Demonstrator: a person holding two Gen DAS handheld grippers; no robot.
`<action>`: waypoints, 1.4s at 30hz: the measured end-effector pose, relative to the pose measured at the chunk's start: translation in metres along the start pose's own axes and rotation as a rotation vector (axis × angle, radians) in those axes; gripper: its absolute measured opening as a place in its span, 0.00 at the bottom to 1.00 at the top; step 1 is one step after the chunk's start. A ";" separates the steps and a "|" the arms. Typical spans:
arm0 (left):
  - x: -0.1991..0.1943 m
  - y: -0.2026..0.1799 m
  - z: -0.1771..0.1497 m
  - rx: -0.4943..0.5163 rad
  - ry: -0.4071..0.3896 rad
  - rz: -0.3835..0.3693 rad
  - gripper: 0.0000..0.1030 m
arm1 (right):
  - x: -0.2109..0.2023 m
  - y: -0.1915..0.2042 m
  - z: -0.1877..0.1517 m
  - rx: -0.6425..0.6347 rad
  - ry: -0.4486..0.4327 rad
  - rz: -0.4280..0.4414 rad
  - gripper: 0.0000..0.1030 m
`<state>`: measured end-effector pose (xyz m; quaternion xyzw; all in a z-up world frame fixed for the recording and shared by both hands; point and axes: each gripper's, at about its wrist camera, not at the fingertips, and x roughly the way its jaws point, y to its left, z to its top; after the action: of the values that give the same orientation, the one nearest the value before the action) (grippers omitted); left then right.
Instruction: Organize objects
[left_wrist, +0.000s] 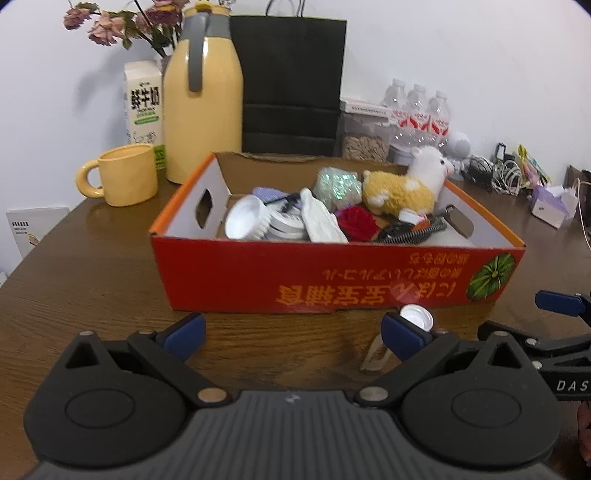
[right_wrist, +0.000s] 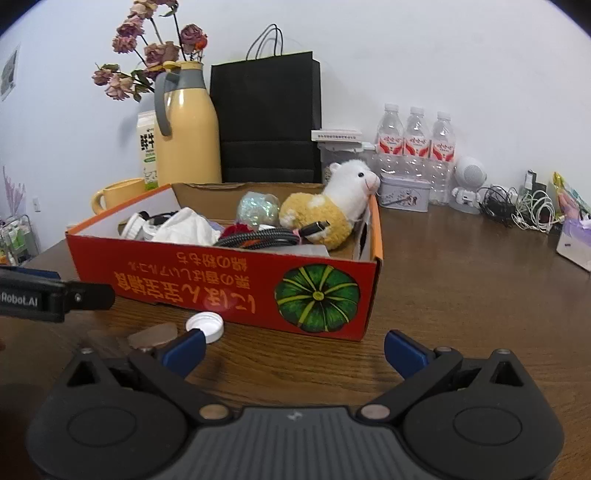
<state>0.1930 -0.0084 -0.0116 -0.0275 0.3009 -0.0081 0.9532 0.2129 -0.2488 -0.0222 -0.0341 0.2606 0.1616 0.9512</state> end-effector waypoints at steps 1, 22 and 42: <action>0.002 -0.002 -0.001 0.008 0.006 -0.007 1.00 | 0.000 -0.001 0.000 0.006 -0.005 0.000 1.00; 0.028 -0.043 -0.009 0.139 0.063 -0.085 0.35 | -0.002 -0.005 0.000 0.038 -0.016 -0.012 1.00; -0.005 -0.010 0.001 0.030 -0.048 -0.090 0.06 | 0.004 0.009 0.002 -0.017 0.000 0.014 0.97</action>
<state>0.1894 -0.0183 -0.0069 -0.0269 0.2761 -0.0547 0.9592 0.2138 -0.2388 -0.0220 -0.0404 0.2592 0.1707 0.9498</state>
